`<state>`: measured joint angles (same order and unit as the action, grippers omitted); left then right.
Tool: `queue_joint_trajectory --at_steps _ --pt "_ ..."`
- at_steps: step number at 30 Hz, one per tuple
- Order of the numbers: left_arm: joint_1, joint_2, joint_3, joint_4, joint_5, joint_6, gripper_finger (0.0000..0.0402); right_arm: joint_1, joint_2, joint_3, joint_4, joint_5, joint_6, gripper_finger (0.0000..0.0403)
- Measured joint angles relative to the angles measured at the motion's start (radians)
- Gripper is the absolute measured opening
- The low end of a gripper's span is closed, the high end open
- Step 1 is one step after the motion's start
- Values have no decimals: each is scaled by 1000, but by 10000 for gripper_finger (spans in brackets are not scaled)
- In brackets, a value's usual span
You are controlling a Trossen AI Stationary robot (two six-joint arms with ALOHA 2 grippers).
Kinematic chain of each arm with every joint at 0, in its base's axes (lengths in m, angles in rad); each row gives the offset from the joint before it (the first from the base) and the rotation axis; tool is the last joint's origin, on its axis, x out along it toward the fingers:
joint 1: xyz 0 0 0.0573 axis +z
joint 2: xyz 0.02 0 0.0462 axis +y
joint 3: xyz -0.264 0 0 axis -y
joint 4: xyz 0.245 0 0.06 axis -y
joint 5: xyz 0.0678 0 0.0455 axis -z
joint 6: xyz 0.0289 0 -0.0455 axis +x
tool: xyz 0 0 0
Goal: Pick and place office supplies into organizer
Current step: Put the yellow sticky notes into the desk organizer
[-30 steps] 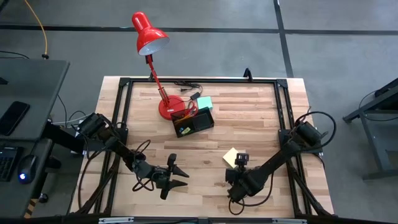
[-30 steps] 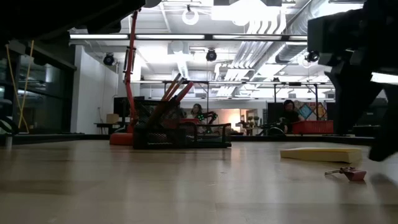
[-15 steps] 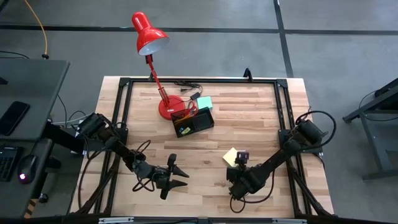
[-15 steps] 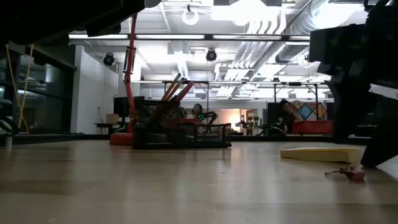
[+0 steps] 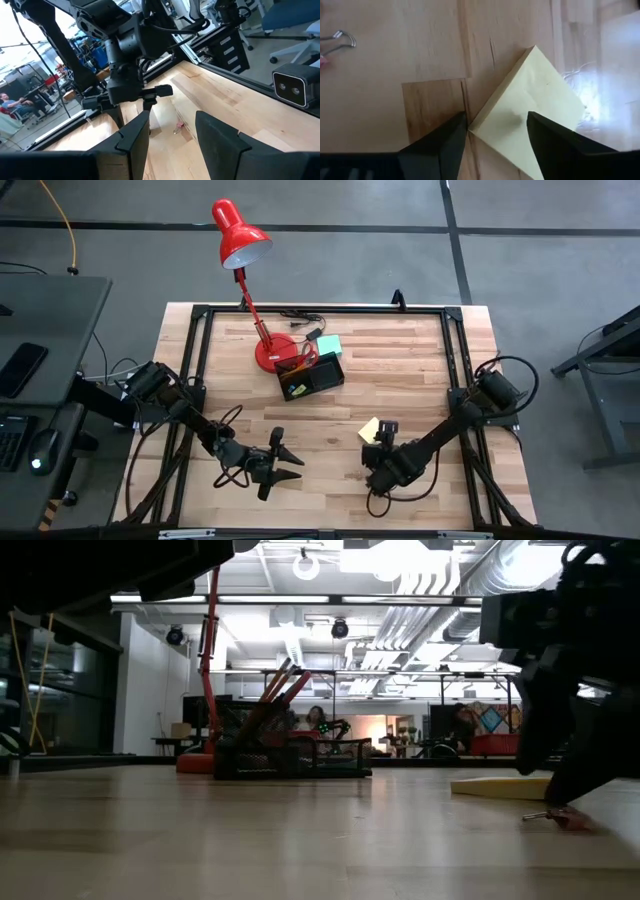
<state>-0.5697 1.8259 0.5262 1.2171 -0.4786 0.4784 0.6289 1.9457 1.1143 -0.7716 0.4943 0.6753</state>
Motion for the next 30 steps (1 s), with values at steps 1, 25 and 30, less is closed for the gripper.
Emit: queue_joint_trajectory --at_steps 1,25,30 --pt "0 0 0 0 0 -3 152 -2 -3 -15 18 -11 9 196" --pt "0 0 0 13 -4 -16 152 9 12 67 -109 97 49 0" --pt "0 0 0 13 -4 -16 152 4 10 168 -235 201 30 0"
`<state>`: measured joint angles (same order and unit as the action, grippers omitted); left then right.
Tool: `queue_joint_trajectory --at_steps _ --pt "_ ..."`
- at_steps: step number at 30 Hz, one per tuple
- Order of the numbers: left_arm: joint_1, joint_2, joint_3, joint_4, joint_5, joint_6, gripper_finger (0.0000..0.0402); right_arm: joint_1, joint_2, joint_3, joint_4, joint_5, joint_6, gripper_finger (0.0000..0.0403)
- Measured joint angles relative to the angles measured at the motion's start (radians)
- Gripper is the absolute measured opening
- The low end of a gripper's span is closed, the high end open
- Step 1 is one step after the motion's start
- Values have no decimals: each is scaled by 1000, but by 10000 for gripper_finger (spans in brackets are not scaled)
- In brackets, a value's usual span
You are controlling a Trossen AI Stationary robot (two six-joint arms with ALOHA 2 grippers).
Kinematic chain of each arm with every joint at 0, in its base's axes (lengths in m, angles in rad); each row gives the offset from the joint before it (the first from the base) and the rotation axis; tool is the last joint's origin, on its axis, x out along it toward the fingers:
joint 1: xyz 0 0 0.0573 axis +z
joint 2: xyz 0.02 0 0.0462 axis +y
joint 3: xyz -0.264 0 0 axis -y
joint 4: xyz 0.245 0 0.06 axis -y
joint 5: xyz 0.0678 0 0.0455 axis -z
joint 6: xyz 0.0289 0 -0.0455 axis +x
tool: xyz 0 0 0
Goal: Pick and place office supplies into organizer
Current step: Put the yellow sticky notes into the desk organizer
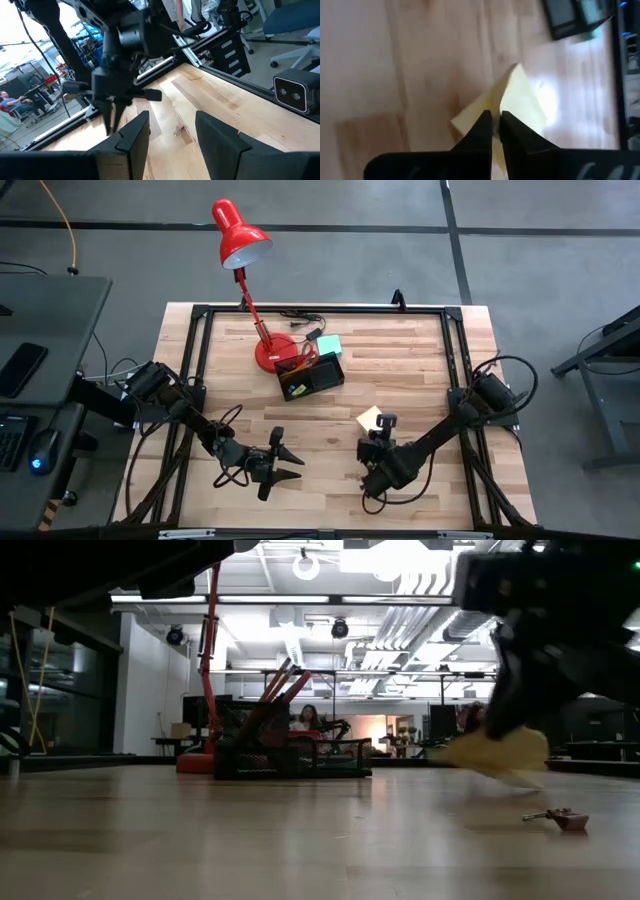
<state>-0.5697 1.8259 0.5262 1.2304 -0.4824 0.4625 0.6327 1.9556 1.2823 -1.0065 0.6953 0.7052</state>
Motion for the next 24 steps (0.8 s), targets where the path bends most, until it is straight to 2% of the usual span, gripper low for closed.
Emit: queue_joint_trajectory --at_steps 4,15,19,24 --pt "0 0 0 -4 0 0 152 -10 -2 46 -18 38 -16 0" --pt "0 0 0 -8 19 -26 152 -81 -3 50 -43 135 -89 0" --pt "0 0 0 -8 19 -25 152 -137 -4 50 -12 180 -176 0" --pt "0 0 0 -7 19 -25 152 -225 -5 50 138 207 -372 0"
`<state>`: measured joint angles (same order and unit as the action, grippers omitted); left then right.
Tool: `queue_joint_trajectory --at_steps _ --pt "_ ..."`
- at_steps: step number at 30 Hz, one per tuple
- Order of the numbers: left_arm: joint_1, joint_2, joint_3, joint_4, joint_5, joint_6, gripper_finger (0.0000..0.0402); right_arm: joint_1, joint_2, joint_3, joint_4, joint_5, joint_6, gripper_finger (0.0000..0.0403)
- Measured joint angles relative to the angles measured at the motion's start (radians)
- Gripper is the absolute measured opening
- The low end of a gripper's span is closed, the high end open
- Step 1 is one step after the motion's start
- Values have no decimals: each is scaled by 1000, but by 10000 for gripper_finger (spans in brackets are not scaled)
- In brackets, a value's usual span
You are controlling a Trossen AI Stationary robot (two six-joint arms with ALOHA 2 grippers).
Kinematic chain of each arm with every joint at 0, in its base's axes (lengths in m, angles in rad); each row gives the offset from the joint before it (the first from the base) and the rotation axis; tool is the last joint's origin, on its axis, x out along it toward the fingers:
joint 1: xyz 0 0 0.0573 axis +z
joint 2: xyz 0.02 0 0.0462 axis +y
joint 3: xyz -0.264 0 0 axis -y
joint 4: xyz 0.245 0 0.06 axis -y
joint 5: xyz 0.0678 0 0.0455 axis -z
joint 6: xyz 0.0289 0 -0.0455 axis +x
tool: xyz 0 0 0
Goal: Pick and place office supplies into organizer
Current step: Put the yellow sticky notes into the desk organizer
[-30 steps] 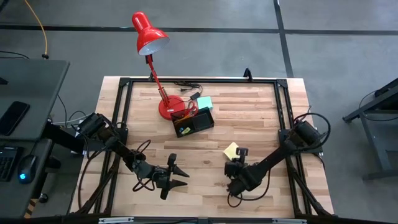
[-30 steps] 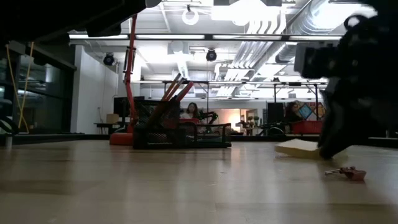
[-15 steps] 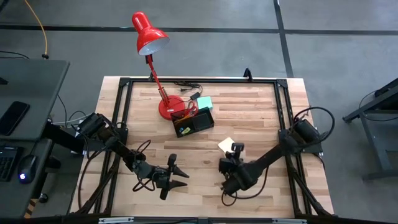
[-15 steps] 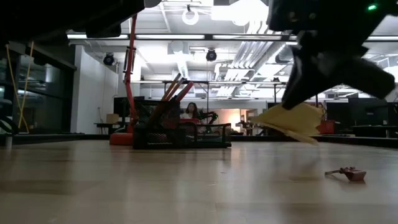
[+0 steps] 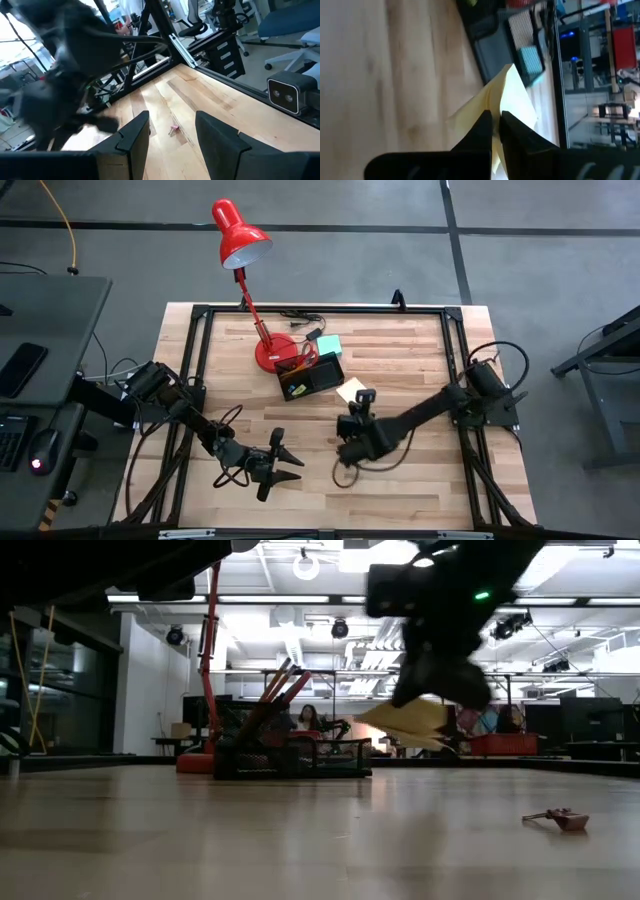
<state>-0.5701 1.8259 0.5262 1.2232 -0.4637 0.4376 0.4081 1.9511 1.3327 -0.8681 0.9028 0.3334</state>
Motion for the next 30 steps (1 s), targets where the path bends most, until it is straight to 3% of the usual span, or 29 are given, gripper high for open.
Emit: queue_joint_trajectory --at_steps 4,13,24,30 --pt "0 0 0 0 0 -1 152 -74 -3 1 138 -8 -171 0" --pt "0 0 0 -2 4 -25 152 -232 -48 1 343 -116 -386 0" --pt "0 0 0 -7 4 -26 152 -389 -63 2 440 -314 -432 0" --pt "0 0 0 -17 4 -25 152 -408 -62 2 492 -334 -467 0"
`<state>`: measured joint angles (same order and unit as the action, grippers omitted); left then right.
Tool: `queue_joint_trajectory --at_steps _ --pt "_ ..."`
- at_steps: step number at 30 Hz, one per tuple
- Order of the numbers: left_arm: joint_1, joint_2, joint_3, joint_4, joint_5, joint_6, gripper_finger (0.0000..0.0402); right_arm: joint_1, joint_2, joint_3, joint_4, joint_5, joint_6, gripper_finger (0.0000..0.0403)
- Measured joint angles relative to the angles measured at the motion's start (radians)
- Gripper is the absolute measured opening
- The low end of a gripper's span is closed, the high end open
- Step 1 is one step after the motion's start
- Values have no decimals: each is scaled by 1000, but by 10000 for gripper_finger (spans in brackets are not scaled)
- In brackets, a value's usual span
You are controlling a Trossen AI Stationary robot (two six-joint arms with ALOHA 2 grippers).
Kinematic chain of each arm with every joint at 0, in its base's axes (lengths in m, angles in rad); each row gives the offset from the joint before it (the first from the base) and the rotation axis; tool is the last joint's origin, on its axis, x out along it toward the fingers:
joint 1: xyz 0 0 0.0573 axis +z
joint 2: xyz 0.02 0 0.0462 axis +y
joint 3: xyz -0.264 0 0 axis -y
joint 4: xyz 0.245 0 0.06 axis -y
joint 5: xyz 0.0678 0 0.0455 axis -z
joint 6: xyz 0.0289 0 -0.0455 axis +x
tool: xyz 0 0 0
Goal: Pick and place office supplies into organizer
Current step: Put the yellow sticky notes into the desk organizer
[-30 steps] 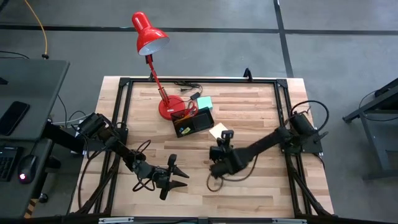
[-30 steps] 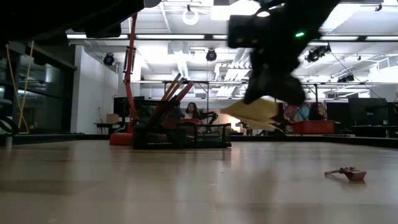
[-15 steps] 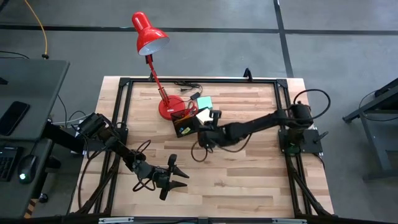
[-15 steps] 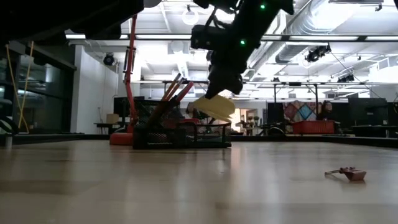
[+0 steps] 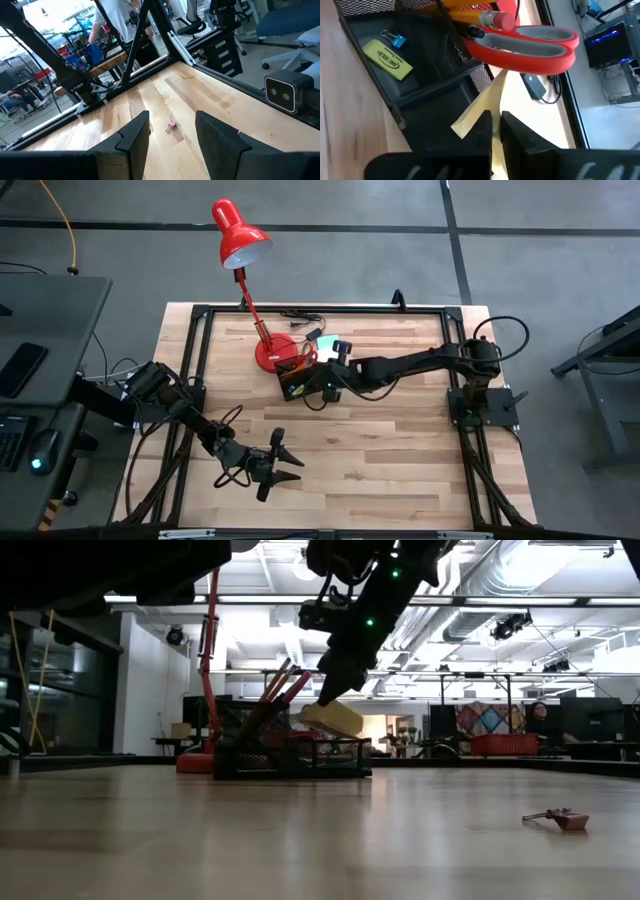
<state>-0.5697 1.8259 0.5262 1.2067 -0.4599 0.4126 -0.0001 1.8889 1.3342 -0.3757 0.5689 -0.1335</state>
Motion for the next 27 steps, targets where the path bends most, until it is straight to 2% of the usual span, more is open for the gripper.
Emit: queue_joint_trajectory --at_steps 8,13,18,27 --pt "0 0 0 -6 0 1 152 0 0 0 3 -34 73 0" --pt "0 0 0 -5 0 1 152 7 2 56 -18 -55 135 0" --pt "0 0 0 -5 -1 1 152 30 5 132 -153 36 168 0" --pt "0 0 0 -5 1 1 152 19 15 141 -185 -3 217 0"
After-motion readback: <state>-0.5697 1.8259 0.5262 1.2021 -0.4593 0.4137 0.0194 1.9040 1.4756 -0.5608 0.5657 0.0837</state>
